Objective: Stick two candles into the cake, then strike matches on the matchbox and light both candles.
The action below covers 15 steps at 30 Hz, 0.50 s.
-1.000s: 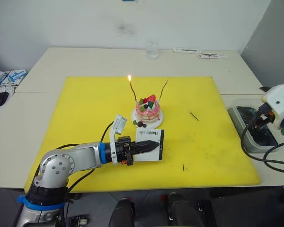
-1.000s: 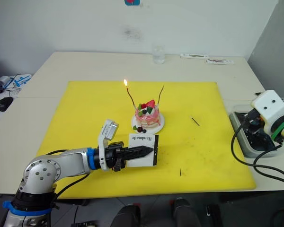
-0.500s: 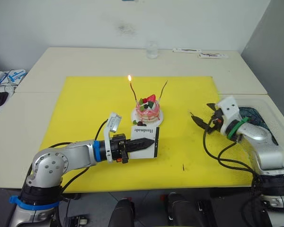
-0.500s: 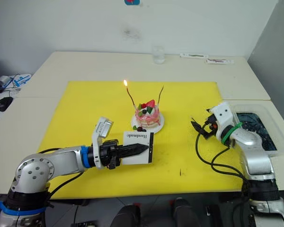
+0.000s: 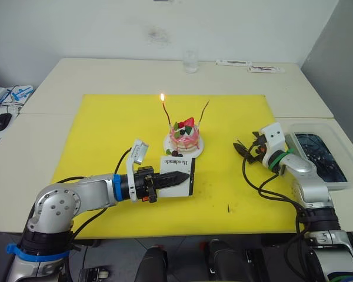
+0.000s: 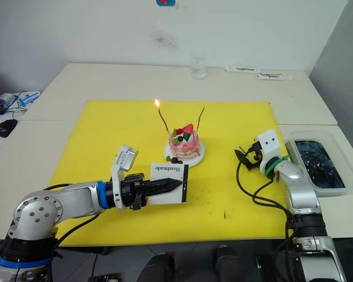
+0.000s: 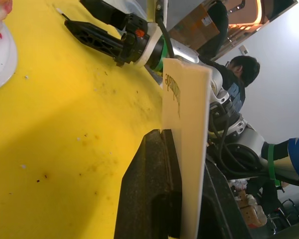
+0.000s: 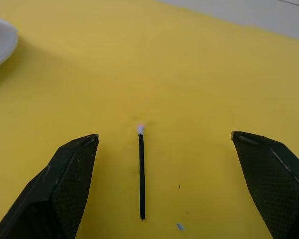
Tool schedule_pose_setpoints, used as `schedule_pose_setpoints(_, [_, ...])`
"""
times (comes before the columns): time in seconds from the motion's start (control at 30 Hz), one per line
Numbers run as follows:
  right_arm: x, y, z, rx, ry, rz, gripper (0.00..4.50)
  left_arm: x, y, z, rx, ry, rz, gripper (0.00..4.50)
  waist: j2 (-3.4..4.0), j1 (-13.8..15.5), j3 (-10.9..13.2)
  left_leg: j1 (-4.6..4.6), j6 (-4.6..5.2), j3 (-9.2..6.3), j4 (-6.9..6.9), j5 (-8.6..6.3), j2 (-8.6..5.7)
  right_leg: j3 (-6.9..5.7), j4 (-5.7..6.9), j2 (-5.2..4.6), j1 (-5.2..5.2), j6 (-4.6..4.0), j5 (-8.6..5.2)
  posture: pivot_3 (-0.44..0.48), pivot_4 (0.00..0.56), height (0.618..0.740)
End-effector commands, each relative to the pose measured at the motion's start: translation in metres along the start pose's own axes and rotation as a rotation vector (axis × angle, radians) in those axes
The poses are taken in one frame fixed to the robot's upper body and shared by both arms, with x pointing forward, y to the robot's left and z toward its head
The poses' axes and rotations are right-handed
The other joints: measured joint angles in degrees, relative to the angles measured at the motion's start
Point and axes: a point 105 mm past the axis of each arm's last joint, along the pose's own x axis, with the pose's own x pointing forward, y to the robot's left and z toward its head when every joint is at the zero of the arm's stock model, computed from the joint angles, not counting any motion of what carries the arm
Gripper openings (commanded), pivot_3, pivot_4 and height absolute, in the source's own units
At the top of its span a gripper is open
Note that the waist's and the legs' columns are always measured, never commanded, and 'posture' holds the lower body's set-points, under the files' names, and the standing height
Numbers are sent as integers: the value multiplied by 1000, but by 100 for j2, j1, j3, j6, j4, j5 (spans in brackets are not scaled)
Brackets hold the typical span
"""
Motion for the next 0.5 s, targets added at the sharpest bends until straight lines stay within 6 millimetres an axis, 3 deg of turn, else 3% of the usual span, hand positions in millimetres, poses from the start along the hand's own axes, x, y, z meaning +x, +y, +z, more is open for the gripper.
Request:
schedule_pose_setpoints(0.03, [1,-4,12,-5,-25,-27,4461,-2,-8,6,37,-12,-15,0,0,1,0,0,0,0,0,0,0,0,0,0,0,0,0,0,150,740])
schedule_pose_setpoints(0.1, [1,-4,10,-4,-10,-31,4461,-2,-8,6,36,-12,-15,0,0,1,0,-1,0,0,0,0,0,0,0,0,0,0,0,0,150,740])
schedule_pose_setpoints(0.2, [2,-4,4,-11,27,-35,3875,-1,-8,6,34,-14,-14,0,0,0,0,0,0,0,0,0,0,0,0,0,0,0,0,0,150,740])
schedule_pose_setpoints(0.5, [2,-1,-1,-13,70,-35,594,-2,-8,4,29,-19,-12,0,0,22,0,0,0,0,7,0,-1,1,-1,0,4,2,2,0,150,740])
